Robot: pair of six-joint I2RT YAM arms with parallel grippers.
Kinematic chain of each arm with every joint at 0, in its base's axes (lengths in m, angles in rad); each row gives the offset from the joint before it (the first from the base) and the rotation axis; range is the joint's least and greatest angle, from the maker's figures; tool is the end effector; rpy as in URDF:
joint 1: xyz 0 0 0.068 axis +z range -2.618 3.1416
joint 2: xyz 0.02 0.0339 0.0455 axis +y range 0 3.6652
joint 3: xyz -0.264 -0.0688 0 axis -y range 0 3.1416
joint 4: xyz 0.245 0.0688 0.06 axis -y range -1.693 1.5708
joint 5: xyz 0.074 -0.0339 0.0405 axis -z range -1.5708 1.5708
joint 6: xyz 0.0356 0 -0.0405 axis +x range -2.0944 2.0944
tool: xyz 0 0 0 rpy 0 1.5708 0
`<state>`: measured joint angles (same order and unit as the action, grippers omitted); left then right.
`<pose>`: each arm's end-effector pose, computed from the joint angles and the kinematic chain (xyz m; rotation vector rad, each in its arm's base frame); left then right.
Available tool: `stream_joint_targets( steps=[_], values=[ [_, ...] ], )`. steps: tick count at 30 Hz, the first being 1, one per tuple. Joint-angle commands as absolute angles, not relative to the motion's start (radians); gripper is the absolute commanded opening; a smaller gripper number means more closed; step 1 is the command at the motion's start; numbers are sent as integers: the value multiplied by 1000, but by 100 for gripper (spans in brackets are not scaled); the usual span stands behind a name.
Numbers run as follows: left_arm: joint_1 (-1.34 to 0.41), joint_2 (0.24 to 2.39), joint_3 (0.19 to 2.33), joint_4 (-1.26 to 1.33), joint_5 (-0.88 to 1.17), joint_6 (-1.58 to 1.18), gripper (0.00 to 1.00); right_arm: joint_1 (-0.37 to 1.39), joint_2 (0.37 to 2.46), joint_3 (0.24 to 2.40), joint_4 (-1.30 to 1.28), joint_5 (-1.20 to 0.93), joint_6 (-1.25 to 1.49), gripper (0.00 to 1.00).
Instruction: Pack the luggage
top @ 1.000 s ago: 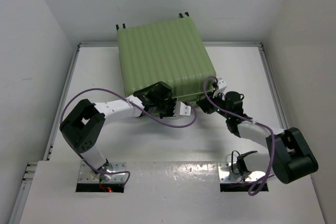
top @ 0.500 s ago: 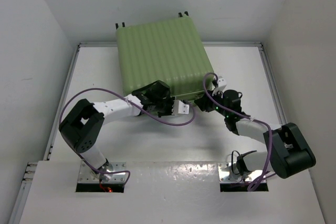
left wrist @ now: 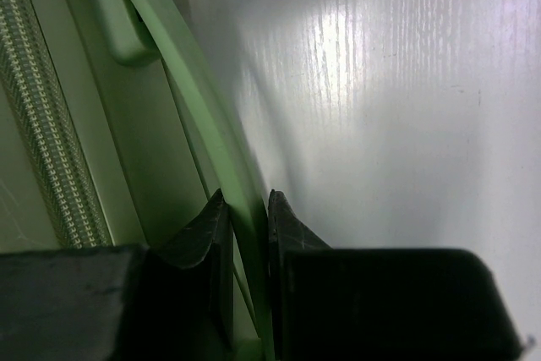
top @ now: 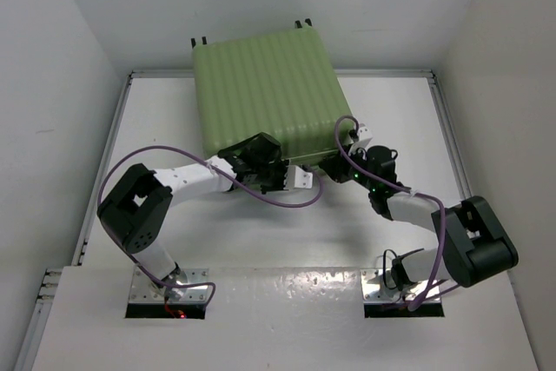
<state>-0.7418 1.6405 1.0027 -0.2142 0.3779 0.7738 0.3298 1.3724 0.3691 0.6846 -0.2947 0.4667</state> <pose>0.2429 -0.2404 0.1986 1.7628 1.6137 -0.4414 0.2359 0.0917 0.1641 -0.0754 1.9584 0.8130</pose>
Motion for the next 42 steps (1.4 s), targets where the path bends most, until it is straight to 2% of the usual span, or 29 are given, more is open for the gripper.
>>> stream_joint_targets(
  steps=[1,2,3,8,16,24,31,38,42],
  values=[
    [-721,1631,991,-249,417,801,0,333,1376,439,871,-247,446,8],
    [-721,1631,991,-249,417,801,0,328,1371,439,873,-241,446,1],
    [-721,1631,991,-249,417,801,0,331,1365,436,873,-239,439,0],
    [-721,1622,980,-249,399,792,0,302,1309,402,828,-193,417,0],
    [-638,1569,939,-334,377,839,0,275,1186,310,700,41,237,0],
    [-457,1531,910,-469,284,998,0,140,1164,302,656,26,173,0],
    [-299,1594,971,-491,178,1058,0,103,1406,422,813,-34,205,0],
    [-290,1663,1019,-491,160,1019,0,106,1682,674,948,-32,259,0],
    [-308,1674,1055,-479,202,968,0,112,1766,775,954,-18,268,0]
  ],
)
